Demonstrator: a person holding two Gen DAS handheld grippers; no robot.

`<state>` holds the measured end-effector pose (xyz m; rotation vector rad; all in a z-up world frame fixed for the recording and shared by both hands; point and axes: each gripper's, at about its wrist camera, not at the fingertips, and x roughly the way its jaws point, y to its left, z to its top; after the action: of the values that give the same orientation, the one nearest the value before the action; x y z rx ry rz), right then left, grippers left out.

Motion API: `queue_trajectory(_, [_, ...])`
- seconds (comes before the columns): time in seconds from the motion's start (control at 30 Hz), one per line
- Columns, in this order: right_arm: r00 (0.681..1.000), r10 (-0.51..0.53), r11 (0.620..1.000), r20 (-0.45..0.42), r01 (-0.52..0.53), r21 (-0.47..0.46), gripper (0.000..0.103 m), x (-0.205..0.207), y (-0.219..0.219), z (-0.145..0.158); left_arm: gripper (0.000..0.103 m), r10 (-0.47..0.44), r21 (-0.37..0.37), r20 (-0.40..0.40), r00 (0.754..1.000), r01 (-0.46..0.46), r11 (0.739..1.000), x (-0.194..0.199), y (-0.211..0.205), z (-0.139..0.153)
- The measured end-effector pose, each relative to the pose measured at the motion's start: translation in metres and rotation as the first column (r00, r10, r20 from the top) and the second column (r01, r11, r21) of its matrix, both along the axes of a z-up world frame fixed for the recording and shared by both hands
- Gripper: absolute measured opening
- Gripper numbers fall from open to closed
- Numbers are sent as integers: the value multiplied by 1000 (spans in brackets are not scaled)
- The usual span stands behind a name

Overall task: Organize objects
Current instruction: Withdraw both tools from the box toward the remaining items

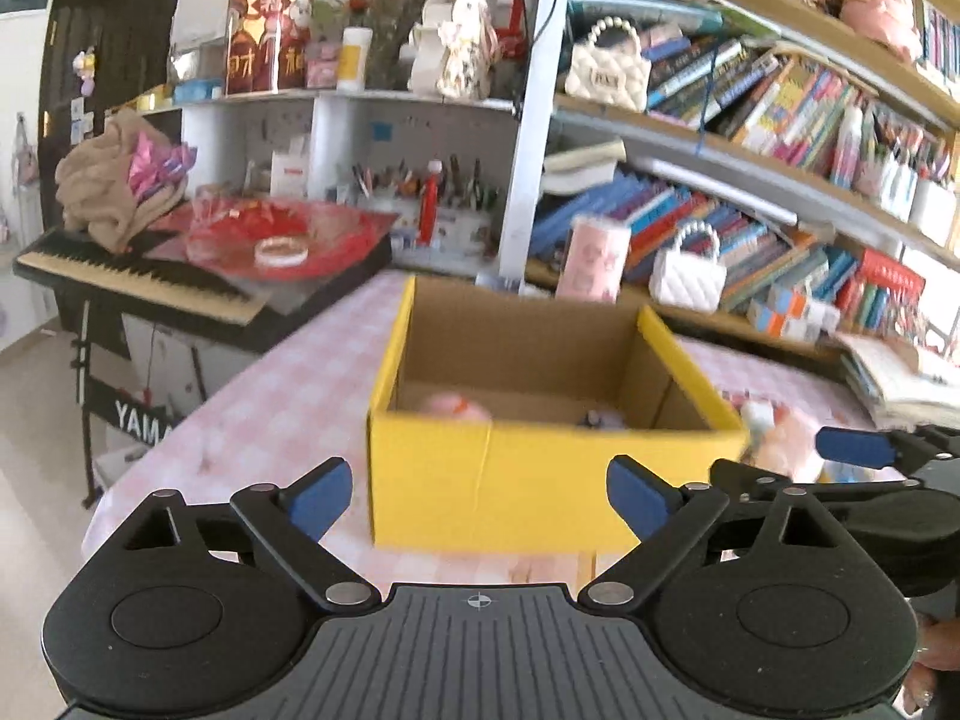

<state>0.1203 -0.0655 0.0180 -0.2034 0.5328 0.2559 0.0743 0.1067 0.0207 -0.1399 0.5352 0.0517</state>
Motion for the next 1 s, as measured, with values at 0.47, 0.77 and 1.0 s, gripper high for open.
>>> queue_trajectory(0.47, [975,-203,979,-87,202,-22,92,-89,-19,-38,96,-9,51,-112,994,15,999,-57,-9,-30])
queue_trajectory(0.77, [957,-255,967,-140,251,-51,95,-116,-36,-49,97,-101,44,-183,978,110,993,-69,-30,-43])
queue_trajectory(1.0, [936,-319,948,-149,316,-49,95,-128,-56,-49,97,-166,51,-182,969,178,983,-69,-50,-43])
